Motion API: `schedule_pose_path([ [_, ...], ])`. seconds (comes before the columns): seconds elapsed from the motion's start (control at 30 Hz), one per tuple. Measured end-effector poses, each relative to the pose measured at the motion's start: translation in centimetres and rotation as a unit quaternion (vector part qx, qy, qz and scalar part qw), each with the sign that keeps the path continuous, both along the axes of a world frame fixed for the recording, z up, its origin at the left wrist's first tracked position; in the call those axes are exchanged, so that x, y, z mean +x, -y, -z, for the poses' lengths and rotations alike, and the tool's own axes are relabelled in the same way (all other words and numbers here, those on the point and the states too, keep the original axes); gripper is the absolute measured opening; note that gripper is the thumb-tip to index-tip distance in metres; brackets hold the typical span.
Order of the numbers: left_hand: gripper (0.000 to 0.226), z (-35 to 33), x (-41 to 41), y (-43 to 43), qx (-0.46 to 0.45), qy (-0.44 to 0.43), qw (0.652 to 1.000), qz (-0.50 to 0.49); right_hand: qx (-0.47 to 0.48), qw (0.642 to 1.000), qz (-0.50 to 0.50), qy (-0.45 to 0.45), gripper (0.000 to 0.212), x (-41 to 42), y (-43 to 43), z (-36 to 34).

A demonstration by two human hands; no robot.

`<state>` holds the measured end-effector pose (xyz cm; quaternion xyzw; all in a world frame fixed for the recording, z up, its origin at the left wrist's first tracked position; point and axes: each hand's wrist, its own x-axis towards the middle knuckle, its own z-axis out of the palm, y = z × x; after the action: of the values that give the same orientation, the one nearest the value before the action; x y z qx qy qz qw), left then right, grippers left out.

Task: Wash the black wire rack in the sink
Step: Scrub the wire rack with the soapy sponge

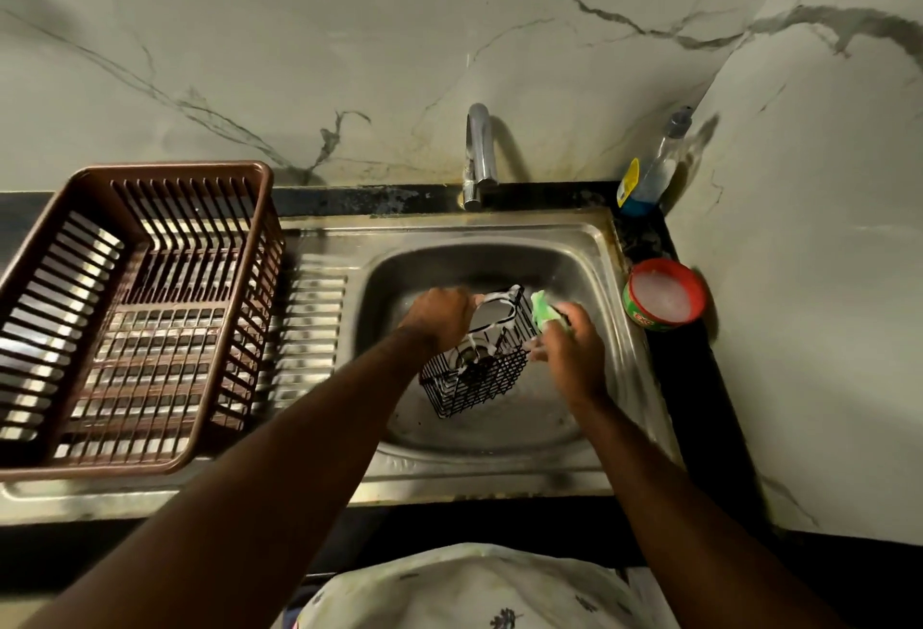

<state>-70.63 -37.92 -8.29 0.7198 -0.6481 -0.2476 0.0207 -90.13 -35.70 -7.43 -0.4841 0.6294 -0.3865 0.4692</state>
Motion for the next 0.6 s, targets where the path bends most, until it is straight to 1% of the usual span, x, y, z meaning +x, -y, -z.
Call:
schedule_pose_path([
  [0.03, 0.039, 0.1, 0.1, -0.1, 0.000, 0.000, 1.000, 0.002, -0.003, 1.000, -0.008, 0.004, 0.027, -0.2, 0.5, 0.0],
  [0.07, 0.039, 0.1, 0.2, -0.2, -0.002, -0.001, 1.000, 0.004, -0.008, 1.000, -0.016, -0.012, 0.027, -0.2, 0.9, -0.4],
  [0.1, 0.041, 0.1, 0.2, -0.4, -0.004, 0.000, 1.000, 0.001, -0.021, 0.998, -0.025, -0.045, 0.026, -0.2, 1.4, -0.3],
  [0.17, 0.047, 0.0, 0.1, -0.6, -0.011, 0.007, 1.000, -0.004, -0.055, 0.986, -0.048, -0.150, 0.026, 0.0, 2.3, -0.7],
  [0.23, 0.052, -0.2, -0.4, -0.7, -0.013, 0.030, 0.999, -0.007, -0.074, 0.972, -0.065, -0.211, 0.025, 0.2, 3.1, -1.1],
  [0.33, 0.042, -0.3, -1.6, -0.6, 0.001, 0.079, 0.997, 0.000, -0.089, 0.951, -0.100, -0.280, 0.031, 0.3, 3.9, -1.0],
  [0.37, 0.039, -0.2, -2.0, -0.7, 0.003, 0.094, 0.996, 0.004, -0.094, 0.943, -0.119, -0.295, 0.033, 0.3, 4.2, -0.5],
  [0.43, 0.040, 0.0, -2.5, -0.9, 0.002, 0.116, 0.993, 0.012, -0.091, 0.936, -0.149, -0.306, 0.034, 0.5, 4.3, -0.5],
  [0.53, 0.044, 0.0, -2.7, -1.3, -0.004, 0.125, 0.992, 0.022, -0.048, 0.937, -0.167, -0.304, 0.037, 0.8, 4.2, -0.5],
  [0.6, 0.040, 0.1, -2.6, -1.5, -0.013, 0.115, 0.993, 0.022, -0.018, 0.932, -0.195, -0.306, 0.035, 0.9, 4.4, -0.4],
])
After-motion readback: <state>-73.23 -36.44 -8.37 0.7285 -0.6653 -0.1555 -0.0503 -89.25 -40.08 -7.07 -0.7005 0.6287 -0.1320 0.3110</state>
